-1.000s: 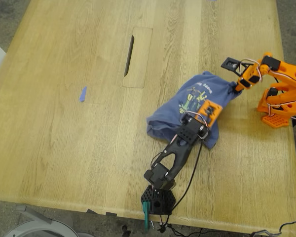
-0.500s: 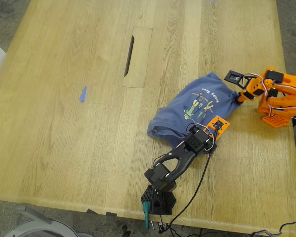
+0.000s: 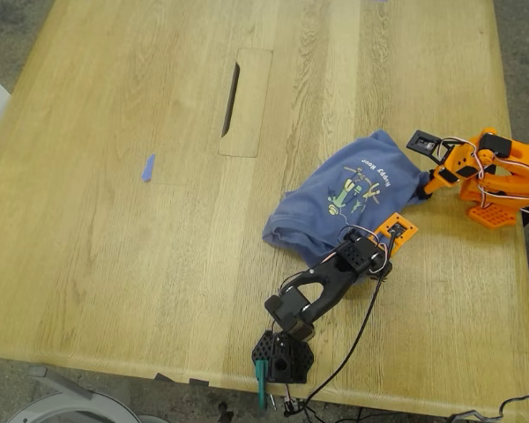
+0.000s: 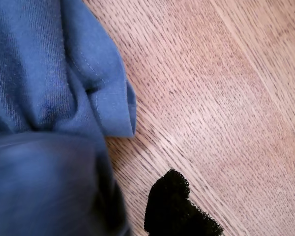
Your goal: Fold a T-shirt
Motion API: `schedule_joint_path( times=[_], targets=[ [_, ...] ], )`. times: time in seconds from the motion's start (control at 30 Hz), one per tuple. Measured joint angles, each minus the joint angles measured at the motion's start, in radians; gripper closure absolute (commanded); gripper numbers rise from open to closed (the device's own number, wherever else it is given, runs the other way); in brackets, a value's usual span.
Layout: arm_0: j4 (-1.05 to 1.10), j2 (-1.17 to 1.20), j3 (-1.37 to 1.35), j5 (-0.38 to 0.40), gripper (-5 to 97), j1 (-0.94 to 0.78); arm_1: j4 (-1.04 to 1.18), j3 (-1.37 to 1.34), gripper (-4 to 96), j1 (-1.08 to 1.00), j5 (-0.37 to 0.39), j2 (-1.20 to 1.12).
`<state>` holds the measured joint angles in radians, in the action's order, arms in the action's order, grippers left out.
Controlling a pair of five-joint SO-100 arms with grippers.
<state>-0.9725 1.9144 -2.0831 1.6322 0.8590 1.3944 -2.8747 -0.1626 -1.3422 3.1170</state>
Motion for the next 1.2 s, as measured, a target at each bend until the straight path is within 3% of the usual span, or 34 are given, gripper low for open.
schedule_joint_path(
  times=[0.1, 0.43, 0.67, 1.2],
  targets=[
    [0.000, 0.000, 0.000, 0.020, 14, 0.000, 0.021, 0.009, 47.4, -0.005, 0.003, 0.000],
    [-0.034, -0.020, 0.026, 0.097, -2, 0.000, 0.098, 0.126, 44.9, -0.002, 0.009, 0.002],
    [-0.207, -0.020, 0.115, 0.156, -3, 0.014, 0.109, 0.201, 46.3, -0.015, 0.011, -0.028],
    [-0.425, -0.166, 0.565, 0.158, -3, 0.025, 0.172, 0.621, 47.5, 0.015, 0.026, -0.362]
  ],
)
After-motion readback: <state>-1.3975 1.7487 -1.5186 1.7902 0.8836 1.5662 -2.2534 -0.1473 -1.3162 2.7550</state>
